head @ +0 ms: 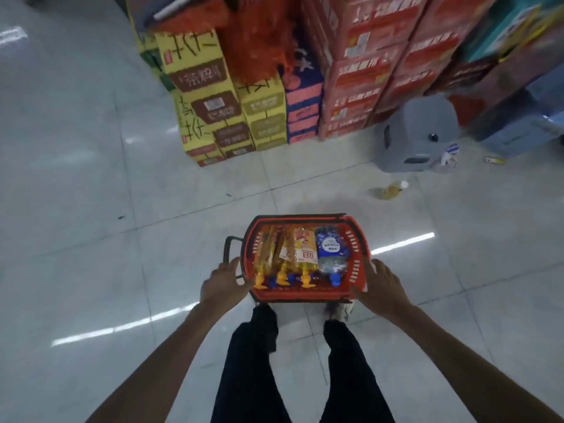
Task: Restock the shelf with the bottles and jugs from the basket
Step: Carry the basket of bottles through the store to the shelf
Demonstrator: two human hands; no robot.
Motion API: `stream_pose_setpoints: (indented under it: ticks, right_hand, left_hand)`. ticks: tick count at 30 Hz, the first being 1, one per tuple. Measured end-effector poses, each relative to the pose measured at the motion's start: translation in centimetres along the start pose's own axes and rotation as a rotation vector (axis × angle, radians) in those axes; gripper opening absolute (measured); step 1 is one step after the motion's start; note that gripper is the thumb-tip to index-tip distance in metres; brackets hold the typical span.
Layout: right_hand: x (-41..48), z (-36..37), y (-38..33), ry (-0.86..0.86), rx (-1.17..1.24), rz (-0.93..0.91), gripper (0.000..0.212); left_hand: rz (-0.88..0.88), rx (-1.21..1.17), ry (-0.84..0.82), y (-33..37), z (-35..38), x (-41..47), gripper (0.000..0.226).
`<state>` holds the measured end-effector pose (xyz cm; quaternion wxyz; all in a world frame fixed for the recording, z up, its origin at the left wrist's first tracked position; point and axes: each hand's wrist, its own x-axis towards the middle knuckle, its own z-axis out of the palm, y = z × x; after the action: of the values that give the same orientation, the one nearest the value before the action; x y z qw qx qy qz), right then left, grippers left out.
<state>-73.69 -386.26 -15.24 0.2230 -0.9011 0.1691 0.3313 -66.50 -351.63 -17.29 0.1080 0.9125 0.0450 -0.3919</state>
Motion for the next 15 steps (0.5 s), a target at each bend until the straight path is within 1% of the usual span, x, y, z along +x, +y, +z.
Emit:
stream_pose_setpoints:
  ticks: [3, 6, 9, 12, 15]
  right_hand:
    - [3.2, 3.4, 3.4, -0.063, -0.084, 0.03, 0.08]
    - [6.2, 6.3, 5.7, -0.104, -0.021, 0.077, 0.079]
    - [10.2, 8.9, 7.8, -0.134, 0.001, 0.143, 0.08]
    - [14.1, 12.2, 10.5, -0.08, 0.035, 0.209, 0.083]
    - [18.5, 14.7, 12.2, -0.04, 0.142, 0.287, 0.088]
  left_hand:
    - [-0.082, -0.08, -0.056, 0.5, 3.6, 1.6, 0.072]
    - [-0.167, -0.17, -0.057, 0.4, 6.7, 4.6, 0.071]
    - [-0.223, -0.211, -0.05, -0.8, 10.4, 9.2, 0.067]
    - [-0.267, -0.209, -0.042, -2.3, 13.9, 13.6, 0.068]
    - [-0.31, -0.257, 0.05, -3.3, 16.0, 17.8, 0.07]
